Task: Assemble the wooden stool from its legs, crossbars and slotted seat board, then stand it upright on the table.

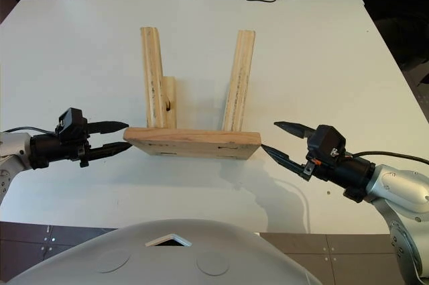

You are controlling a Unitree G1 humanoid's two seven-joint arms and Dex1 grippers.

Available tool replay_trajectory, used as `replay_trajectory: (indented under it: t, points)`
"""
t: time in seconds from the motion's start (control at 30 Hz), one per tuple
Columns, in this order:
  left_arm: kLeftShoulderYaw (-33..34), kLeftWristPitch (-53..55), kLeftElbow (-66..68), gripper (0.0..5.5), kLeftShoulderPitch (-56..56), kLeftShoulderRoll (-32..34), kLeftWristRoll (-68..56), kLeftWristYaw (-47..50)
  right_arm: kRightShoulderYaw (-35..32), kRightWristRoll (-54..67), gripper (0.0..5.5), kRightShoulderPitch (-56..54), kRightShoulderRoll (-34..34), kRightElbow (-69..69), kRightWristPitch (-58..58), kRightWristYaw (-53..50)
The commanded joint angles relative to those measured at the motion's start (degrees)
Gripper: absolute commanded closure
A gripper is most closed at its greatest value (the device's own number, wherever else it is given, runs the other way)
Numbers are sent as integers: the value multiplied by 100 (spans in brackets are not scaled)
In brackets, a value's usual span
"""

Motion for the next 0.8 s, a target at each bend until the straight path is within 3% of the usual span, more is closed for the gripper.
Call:
replay_trajectory:
  t: [0.03,0.23,0.57,0.8]
  points:
    - [-458,-675,383,275,-46,-64,676,-321,415,-377,269,43,-187,585,-334,584]
    - [-858,-1499,1112,275,-86,34,1431,-748,592,-499,269,-255,-312,1335,-741,1196]
    - [-1339,-1905,1914,275,-708,-831,1857,-350,2233,-1503,269,-2395,-21,3585,-1661,1858]
    - [-1621,-2018,1982,275,-789,-920,1989,-534,3061,-2084,269,-3186,225,4630,-2335,2235]
